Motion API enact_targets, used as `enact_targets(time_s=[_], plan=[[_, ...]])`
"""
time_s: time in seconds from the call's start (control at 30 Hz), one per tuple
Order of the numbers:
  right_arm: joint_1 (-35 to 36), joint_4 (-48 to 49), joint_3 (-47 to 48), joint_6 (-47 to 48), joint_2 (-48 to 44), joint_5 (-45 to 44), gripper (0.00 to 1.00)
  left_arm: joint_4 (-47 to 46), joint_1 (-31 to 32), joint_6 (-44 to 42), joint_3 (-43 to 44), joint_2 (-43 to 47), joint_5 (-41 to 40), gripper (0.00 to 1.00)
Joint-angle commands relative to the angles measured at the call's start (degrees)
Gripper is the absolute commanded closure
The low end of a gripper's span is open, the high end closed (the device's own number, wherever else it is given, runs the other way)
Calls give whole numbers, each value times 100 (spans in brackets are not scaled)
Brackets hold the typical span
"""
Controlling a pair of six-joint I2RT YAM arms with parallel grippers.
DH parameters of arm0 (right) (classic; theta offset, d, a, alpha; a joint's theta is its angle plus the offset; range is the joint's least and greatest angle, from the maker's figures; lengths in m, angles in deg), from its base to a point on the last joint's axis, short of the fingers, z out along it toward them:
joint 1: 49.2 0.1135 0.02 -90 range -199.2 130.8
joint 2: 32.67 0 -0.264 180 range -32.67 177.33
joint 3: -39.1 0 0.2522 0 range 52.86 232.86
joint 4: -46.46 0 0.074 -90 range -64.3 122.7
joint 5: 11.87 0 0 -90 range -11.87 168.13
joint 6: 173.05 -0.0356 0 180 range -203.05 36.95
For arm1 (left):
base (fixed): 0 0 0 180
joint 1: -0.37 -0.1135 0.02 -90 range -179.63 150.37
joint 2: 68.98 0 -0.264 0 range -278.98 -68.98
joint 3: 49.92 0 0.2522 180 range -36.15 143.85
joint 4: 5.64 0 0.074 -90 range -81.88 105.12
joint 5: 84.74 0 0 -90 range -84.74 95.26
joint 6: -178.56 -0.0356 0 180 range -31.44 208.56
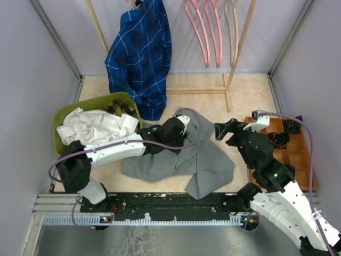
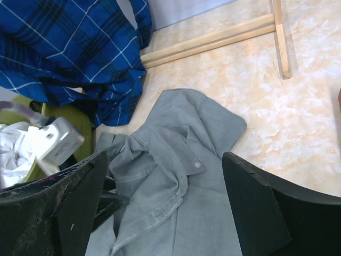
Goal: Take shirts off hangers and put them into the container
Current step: Pick up the shirt from the center of the board.
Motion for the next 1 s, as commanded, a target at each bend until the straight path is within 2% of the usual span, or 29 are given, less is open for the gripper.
enact_targets(time_s=[0.0,0.07,0.17,0.37,0.6,0.67,0.8,0.97], plan=[[21,100,58,15,-3,-39,12,-317,-180,435,254,-437,248,39],[24,3,89,6,19,3,11,-99,-216,551,413,-660,283,26],[20,-120,113,7,5,32,11,169,-218,732,565,-662,196,15],[17,-93,63,-1,-9,48,11,-479,-218,349,76,269,534,3],[22,-21,62,-30,59,138,10,-550,-391,339,-305,754,-200,0],[20,-7,82,-23,68,152,10,-310,-670,435,-254,497,281,0],[18,-5,110,-20,80,162,10,239,-817,661,138,24,588,0],[21,66,84,-37,101,229,10,-83,-857,962,205,-307,1298,0]])
